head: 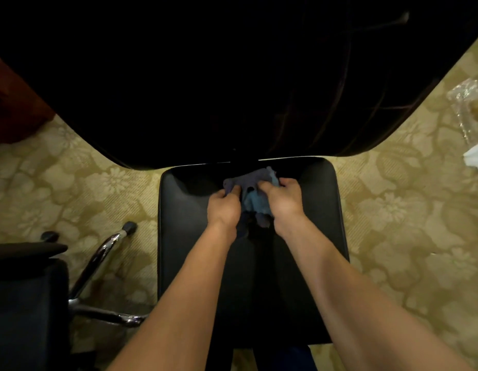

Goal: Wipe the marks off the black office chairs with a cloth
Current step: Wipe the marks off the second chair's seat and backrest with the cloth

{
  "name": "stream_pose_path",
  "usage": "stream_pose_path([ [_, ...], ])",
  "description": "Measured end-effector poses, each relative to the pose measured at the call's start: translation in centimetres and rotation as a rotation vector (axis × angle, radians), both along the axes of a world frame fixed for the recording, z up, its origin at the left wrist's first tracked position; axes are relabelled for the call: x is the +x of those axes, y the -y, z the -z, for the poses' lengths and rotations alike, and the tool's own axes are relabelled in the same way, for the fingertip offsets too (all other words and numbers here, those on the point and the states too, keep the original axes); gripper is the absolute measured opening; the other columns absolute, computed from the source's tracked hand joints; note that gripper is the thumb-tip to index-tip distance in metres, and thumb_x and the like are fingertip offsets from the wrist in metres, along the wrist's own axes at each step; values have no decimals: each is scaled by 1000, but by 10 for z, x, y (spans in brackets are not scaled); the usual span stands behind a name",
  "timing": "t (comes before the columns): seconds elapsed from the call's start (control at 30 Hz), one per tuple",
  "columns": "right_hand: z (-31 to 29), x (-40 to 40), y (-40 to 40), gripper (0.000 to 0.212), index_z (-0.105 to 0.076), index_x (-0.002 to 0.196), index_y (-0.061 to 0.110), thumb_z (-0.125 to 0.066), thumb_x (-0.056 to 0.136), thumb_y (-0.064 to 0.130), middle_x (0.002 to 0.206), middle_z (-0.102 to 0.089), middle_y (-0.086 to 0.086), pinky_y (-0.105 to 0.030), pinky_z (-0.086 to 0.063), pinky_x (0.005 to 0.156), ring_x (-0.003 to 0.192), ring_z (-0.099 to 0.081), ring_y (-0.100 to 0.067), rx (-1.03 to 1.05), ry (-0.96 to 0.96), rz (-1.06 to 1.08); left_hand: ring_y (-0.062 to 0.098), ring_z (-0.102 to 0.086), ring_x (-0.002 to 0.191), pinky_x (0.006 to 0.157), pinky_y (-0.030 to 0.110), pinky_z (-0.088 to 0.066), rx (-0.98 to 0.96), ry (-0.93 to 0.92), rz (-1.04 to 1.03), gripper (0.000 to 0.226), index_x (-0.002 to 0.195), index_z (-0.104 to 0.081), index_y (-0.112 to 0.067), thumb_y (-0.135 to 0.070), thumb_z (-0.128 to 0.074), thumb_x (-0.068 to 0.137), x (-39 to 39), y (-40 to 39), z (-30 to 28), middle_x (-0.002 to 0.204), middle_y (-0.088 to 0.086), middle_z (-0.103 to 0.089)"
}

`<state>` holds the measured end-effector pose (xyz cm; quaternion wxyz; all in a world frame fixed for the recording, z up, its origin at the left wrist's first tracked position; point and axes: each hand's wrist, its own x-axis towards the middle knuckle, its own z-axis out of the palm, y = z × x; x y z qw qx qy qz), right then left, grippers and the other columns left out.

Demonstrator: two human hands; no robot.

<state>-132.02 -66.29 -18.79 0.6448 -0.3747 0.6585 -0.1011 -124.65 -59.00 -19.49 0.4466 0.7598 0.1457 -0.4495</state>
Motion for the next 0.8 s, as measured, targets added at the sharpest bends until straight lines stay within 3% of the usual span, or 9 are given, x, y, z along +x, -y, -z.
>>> stream_pose_path([
  [0.1,6,12,12,29,-62,116,0,-68,91,13,98,-68,-16,-33,-56,66,87,-68,-28,282,128,214,29,-67,96,81,39,-57,-71,-58,-106,27,123,-59,-1,-16,-54,101,4,21,2,110,19,-67],
  [0.17,2,20,20,21,-64,108,-3,-67,91,10,88,-67,-15,-32,-56,63,75,-66,-24,308,185,251,30,-68,97,79,37,-57,-116,-94,-172,26,123,-59,0,-10,-53,100,9,34,0,108,19,-68],
  [0.23,-5,29,32,23,-64,110,-6,-65,91,7,90,-66,-15,-31,-55,64,77,-65,-24,292,196,245,28,-66,80,70,35,-57,-152,-107,-217,21,113,-62,6,0,-52,96,15,44,-6,90,17,-66],
  [0.33,-16,34,38,30,-62,117,-8,-63,90,6,94,-67,-18,-32,-56,62,79,-66,-26,297,178,230,24,-58,64,59,32,-52,-163,-90,-293,14,96,-60,0,6,-48,92,19,49,-17,74,13,-58],
  [0.47,-41,29,26,25,-61,115,-4,-60,92,1,84,-66,-14,-30,-58,62,72,-67,-23,211,295,259,26,-55,71,63,36,-49,-202,47,-303,15,82,-59,-6,1,-51,92,16,44,-37,72,11,-56],
  [0.6,-68,32,14,9,-63,101,5,-57,95,3,87,-67,-11,-29,-58,71,79,-68,-19,9,516,281,22,-60,73,68,33,-53,-396,282,-286,28,71,-61,-10,-6,-54,99,14,41,-62,73,10,-63],
  [0.7,-62,34,11,4,-65,97,11,-63,94,11,95,-70,-10,-36,-58,85,89,-69,-20,-127,486,212,16,-57,71,67,28,-52,-391,401,-213,33,68,-59,-14,-11,-56,100,11,38,-57,71,5,-60],
  [0.8,-34,33,10,5,-65,95,18,-64,93,13,99,-71,-9,-42,-58,88,92,-70,-21,-111,351,178,21,-61,77,82,44,-57,-295,336,-178,29,70,-65,-15,-16,-58,98,9,34,-29,79,11,-66],
])
